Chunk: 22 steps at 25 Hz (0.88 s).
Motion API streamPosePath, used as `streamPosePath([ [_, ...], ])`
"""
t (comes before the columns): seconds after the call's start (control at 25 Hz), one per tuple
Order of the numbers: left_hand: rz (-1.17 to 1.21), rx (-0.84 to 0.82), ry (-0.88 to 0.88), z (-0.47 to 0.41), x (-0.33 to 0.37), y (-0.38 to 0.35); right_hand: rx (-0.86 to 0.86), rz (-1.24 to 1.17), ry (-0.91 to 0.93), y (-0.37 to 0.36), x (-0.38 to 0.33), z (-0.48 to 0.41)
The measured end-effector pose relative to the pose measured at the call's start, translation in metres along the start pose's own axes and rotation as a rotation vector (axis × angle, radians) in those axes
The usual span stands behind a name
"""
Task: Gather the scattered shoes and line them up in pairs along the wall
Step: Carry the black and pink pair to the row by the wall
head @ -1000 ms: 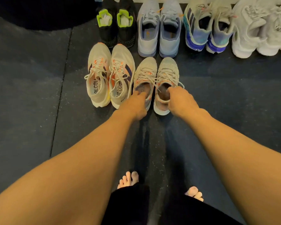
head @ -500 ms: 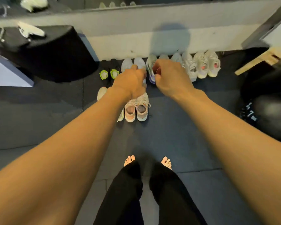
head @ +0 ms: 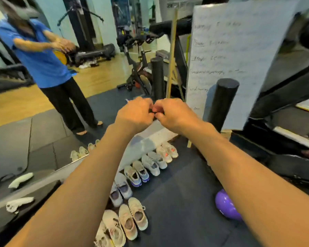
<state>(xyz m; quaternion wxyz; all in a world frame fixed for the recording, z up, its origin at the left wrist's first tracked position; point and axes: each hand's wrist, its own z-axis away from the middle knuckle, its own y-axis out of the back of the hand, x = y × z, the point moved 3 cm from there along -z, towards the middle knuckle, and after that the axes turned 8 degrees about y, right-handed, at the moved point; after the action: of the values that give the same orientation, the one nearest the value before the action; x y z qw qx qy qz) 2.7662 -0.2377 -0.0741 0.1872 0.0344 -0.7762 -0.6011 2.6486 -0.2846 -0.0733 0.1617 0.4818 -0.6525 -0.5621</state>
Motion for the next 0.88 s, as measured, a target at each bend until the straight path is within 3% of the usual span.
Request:
streamPosePath([
  [0.24,0.104,0.137,-0.326,-0.007,0.172,0.053,0.228,0.189,-0.143,0.156,0.045,0.098],
  [0.44,0.226,0.122,-0.558,0.043,0.361,0.039,0.364,0.317,-0.388,0.267,0.113,0.27],
  [0.64,0.412,0.017,-0.805,0.158,0.568,0.007,0.458,0.449,-0.668,0.356,0.159,0.49],
  [0.88,0.559,-0.162,-1.159,0.309,0.785,-0.019,0.621,0.55,-1.006,0.438,0.165,0.726],
])
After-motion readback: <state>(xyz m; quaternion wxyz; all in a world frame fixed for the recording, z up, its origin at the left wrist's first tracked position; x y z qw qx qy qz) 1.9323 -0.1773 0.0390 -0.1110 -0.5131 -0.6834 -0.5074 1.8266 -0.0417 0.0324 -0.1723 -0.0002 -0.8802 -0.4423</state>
